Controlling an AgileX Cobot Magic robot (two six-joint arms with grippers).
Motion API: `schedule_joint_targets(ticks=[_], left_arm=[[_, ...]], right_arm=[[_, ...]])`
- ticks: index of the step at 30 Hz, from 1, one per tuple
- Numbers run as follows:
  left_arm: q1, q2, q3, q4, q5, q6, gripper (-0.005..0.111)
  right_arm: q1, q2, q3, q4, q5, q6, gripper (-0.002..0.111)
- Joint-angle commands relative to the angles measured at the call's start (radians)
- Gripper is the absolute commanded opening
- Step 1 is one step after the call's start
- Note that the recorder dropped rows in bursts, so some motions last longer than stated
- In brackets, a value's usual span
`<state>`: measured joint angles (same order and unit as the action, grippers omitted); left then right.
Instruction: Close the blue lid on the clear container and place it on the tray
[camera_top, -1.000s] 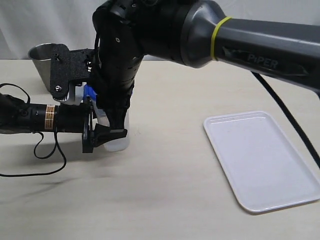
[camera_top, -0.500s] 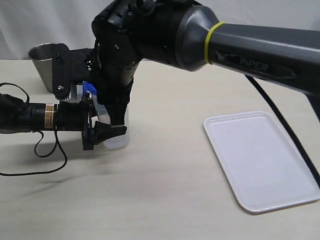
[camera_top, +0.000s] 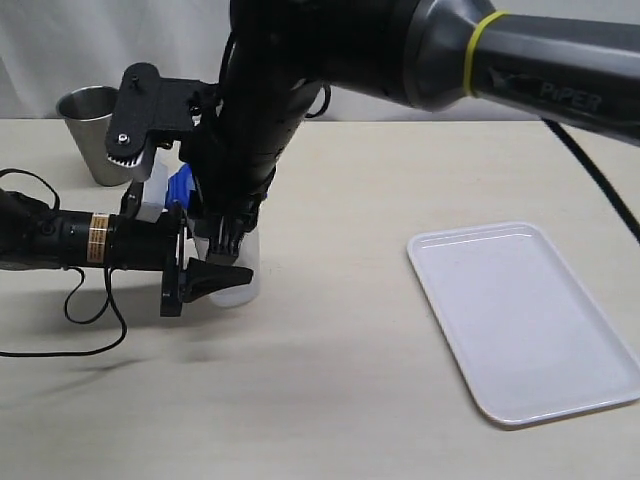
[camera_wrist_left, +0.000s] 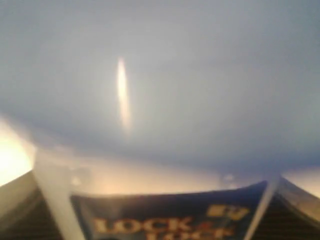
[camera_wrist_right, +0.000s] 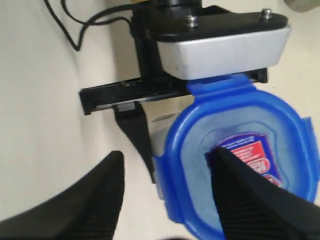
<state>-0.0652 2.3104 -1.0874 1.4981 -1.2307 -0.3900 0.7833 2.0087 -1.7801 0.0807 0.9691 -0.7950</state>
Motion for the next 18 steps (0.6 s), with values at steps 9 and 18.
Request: schedule_joint_targets(ticks=[9,18], left_arm=[[-0.011,0.0,0.014,0.035,0.01,0.001,0.0],[-0.011,0.0,0.014,0.035,0.01,-0.004,0.0]], right_arm=[[-0.252,-0.115,0.029,0.605,0.046,0.248,0.048],[-0.339,0.006,0.029,0.619,0.11,0.388,0.046]])
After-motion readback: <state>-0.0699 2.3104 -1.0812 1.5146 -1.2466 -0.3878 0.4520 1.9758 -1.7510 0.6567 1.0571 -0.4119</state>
